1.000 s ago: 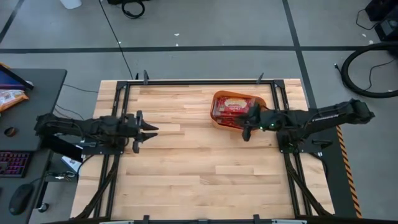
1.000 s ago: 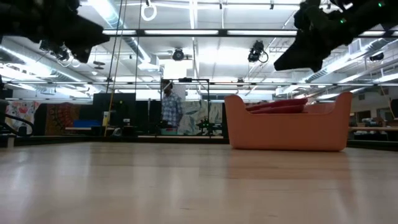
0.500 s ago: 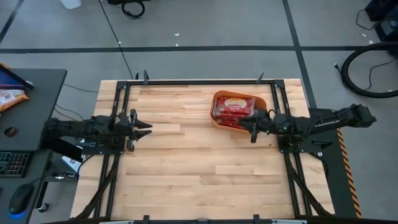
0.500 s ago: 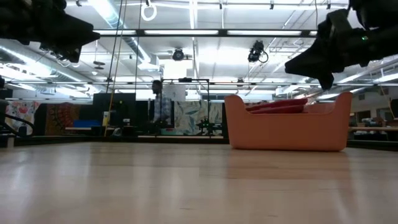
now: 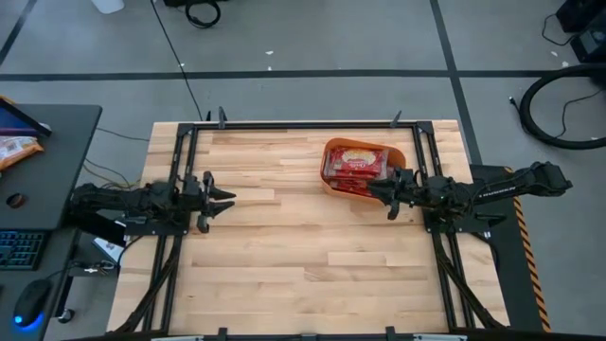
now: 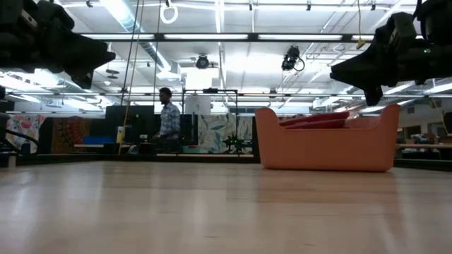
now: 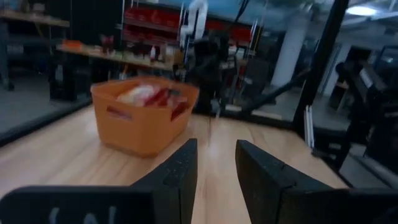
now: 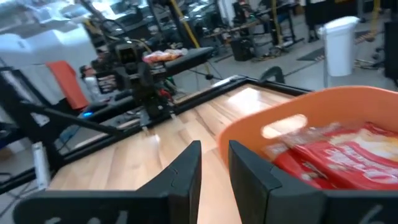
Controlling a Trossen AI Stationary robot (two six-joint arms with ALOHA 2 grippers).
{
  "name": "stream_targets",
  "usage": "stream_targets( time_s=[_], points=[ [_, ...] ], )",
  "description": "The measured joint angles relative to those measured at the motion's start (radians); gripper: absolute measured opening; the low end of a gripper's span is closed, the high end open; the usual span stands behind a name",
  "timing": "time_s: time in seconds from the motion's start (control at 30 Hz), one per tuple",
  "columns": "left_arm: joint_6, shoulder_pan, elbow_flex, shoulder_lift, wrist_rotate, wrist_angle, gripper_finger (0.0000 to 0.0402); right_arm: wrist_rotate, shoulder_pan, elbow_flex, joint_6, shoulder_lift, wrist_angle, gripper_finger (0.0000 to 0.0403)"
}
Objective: Sort popcorn bags into baskets
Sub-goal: Return to Home Position
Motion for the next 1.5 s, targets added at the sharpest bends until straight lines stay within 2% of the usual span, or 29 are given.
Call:
stream_targets(
  time_s=[0.47, 1.5],
  points=[
    [0.17, 0.0, -0.01, 0.003, -0.003, 0.032, 0.0114, -0.023, 0.0, 0.0, 0.102, 0.003, 0.002, 0.0085],
    [0.176, 0.0, -0.011, 0.003, -0.003, 0.034, 0.0114, -0.023, 0.0, 0.0, 0.102, 0.003, 0.002, 0.0085]
  ],
)
